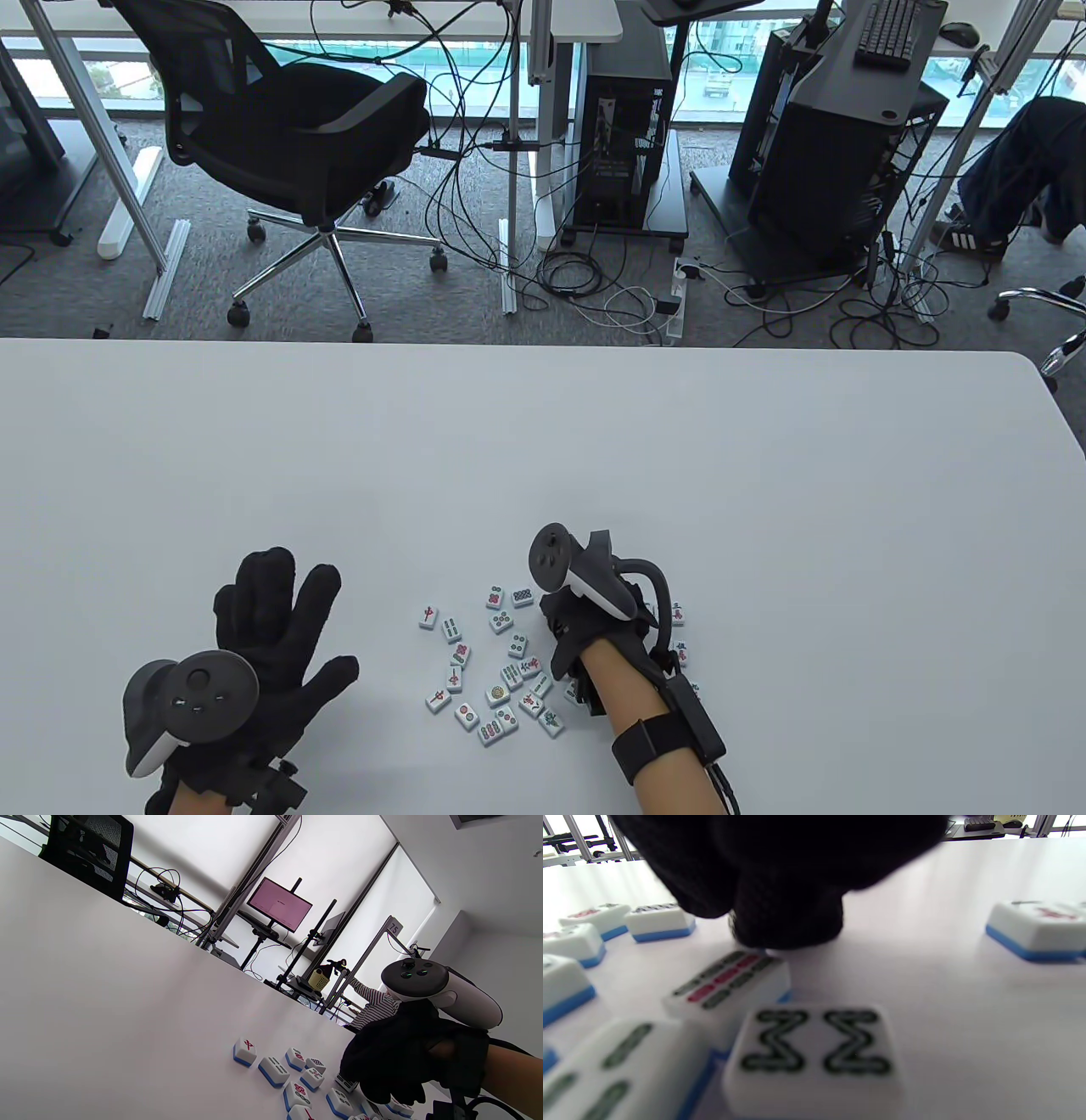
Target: Mahjong suit sorting
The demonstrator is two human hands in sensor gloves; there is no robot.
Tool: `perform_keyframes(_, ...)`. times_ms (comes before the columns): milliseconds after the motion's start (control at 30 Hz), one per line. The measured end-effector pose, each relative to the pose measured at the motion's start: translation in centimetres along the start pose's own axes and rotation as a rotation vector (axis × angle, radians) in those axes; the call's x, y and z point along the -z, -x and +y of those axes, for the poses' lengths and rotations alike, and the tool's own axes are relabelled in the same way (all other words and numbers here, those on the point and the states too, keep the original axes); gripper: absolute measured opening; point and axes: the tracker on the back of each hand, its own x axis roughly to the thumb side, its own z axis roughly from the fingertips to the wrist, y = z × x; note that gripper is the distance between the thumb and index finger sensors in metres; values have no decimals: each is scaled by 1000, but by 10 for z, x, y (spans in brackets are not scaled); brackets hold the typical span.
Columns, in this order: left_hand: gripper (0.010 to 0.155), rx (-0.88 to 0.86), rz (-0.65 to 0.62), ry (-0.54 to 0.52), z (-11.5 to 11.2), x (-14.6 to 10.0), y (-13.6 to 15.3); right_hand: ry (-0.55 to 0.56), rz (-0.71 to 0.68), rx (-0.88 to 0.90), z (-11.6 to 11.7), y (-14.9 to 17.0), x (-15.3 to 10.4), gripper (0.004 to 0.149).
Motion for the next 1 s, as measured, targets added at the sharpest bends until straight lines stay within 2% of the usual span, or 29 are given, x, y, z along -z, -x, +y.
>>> perform_keyframes(300,82,0,0,0,0,0,0,17,-22,-23,-3,6,-2,46)
perform_keyframes(433,82,-5,1,-3,1,0,0,148,-130,-62,-12,8,-11,47)
perform_keyframes(600,82,3,2,5,-1,0,0,60,-266,-233,-8,6,-16,53)
perform_keyframes(767,82,6,6,9,-1,0,0,44,-304,-316,-2,1,-15,59)
perform_keyframes(867,82,8,7,12,-1,1,-1,52,-342,-396,1,-3,-13,59)
perform_keyframes(1000,82,6,10,13,-1,1,0,55,-369,-393,6,-10,-11,55)
